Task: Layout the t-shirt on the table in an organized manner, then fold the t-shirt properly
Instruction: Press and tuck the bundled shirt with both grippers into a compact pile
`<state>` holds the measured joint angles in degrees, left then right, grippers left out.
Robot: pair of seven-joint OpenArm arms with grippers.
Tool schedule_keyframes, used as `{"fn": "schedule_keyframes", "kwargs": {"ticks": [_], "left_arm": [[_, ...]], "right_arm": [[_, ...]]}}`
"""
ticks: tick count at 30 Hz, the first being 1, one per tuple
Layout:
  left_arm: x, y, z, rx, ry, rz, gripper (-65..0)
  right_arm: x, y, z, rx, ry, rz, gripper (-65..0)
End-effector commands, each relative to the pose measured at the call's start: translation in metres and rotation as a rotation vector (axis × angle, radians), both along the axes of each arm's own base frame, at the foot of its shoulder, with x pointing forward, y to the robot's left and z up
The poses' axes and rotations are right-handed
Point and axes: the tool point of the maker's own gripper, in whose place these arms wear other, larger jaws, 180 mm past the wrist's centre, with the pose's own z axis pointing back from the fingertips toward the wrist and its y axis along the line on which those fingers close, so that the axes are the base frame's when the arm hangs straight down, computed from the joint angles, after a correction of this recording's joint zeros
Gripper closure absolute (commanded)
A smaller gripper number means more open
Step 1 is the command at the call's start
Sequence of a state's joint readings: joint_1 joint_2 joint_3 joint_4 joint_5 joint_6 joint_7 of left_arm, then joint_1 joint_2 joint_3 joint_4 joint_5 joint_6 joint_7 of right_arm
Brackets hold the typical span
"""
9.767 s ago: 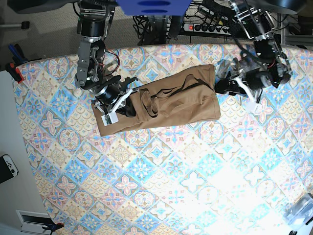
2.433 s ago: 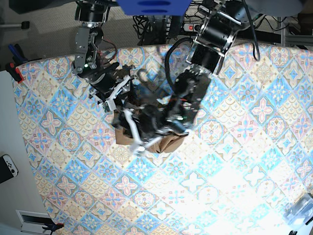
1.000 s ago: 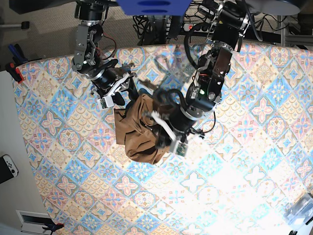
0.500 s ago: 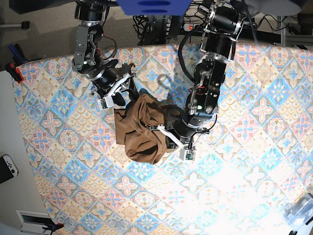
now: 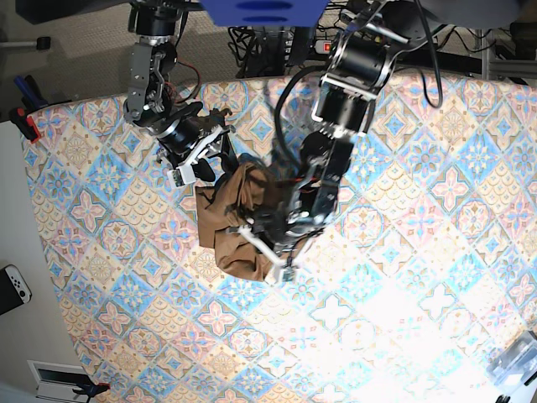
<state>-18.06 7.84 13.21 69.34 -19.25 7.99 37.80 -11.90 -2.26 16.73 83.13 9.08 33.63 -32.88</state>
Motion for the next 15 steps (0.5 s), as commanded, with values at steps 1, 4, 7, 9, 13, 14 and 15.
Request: {"fn": "schedule_keyframes", "kwargs": {"ticks": [1,4,7,9,13,14,15], "left_arm": [[0.014,-0.011,0.024,-0.038,-0.068,0.002,0.0],[0.013,-0.022,0.029,-0.028,-0.096,-0.031,0.0],[0.002,-0.045,0.031,-0.004,-0.115,-0.112,0.0],[-0.002,-0.057,0.030,0.020,-0.123,-0.160,0.0],[-0.002,-0.072,0.020,0.064,-0.114,-0.226,0.0],[-0.002,-0.079,0.024,0.043,-0.131,-0.234,0.0],[-0.001,-0.085,0.029,0.018,-0.153,-0.236,0.0]], "right_arm": [[-0.014,-0.002,-0.016,-0.057,0.082,0.030,-33.4],[-0.014,-0.002,-0.016,-0.057,0.082,0.030,-33.4],[-0.015,-0.002,-0.017,-0.057,0.083,0.031,-33.4],[-0.015,-0.002,-0.017,-0.057,0.083,0.031,-33.4],[-0.015,-0.002,-0.017,-0.057,0.083,0.031,-33.4],[-0.015,-0.002,-0.017,-0.057,0.083,0.031,-33.4],[-0.015,-0.002,-0.017,-0.057,0.083,0.031,-33.4]]}}
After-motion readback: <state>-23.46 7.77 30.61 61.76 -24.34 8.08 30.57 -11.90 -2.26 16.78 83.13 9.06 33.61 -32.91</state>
